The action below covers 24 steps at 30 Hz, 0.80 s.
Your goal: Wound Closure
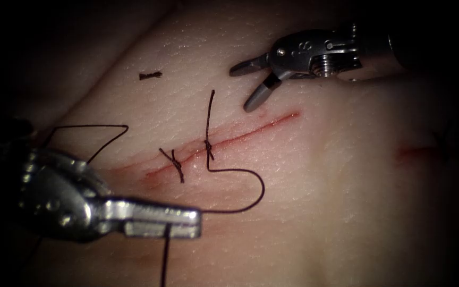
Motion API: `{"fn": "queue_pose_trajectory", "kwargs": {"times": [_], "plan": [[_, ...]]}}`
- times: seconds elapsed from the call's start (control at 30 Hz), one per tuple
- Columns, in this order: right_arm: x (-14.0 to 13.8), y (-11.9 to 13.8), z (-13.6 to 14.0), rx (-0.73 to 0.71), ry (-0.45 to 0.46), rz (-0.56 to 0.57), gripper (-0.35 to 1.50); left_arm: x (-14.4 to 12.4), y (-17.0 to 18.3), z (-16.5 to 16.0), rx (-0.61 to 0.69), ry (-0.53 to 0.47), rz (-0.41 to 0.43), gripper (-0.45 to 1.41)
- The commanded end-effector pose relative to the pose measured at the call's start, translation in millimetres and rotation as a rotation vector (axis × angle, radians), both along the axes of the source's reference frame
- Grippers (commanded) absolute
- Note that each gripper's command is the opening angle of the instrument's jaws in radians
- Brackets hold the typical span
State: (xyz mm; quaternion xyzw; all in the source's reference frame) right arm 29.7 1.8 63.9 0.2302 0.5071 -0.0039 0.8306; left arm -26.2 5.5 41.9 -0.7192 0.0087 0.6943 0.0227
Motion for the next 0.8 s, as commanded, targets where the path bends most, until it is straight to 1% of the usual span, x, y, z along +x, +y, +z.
{"fn": "queue_pose_trajectory", "kwargs": {"times": [0.03, 0.13, 0.2, 0.3, 0.4, 0.43, 0.5, 0.6, 0.63, 0.8], "plan": [[0.0, -1.5, -0.1, 0.001, 0.017, 0.016, 1.3, -0.6, -0.1, 0.9, 0.003, 0.003, 0.004, -0.45], [-0.1, -2.4, -1.1, 0.011, 0.04, 0.064, 1.23, -0.4, 0.5, 2.0, 0.004, 0.007, 0.001, -0.45], [0.2, -2.7, -1.7, 0.015, 0.066, 0.083, 1.13, -0.2, 1.0, 2.6, 0.004, 0.007, -0.003, -0.45], [0.9, -2.8, -2.5, 0.005, 0.088, 0.12, 0.87, 0.4, 1.6, 3.9, 0.005, 0.014, -0.01, -0.45], [1.7, -2.7, -2.8, -0.003, 0.108, 0.18, 0.71, 1.2, 2.3, 5.1, 0.007, 0.027, -0.023, -0.45], [2.0, -2.7, -2.9, 0.002, 0.119, 0.181, 0.61, 1.5, 2.5, 5.5, 0.008, 0.031, -0.028, -0.45], [3.5, -3.5, -3.2, 0.003, 0.183, 0.145, -0.07, 2.6, 3.2, 6.8, 0.01, 0.038, -0.039, -0.45], [4.9, -4.1, -3.3, -0.004, 0.219, 0.137, -0.29, 3.3, 3.7, 7.5, 0.006, 0.033, -0.055, -0.45], [5.3, -4.2, -3.3, -0.011, 0.228, 0.132, -0.35, 3.4, 3.8, 7.7, 0.006, 0.032, -0.057, -0.45], [6.9, -3.8, -2.8, -0.029, 0.233, 0.144, -0.35, 4.1, 3.4, 7.8, 0.004, 0.028, -0.06, -0.45]]}}
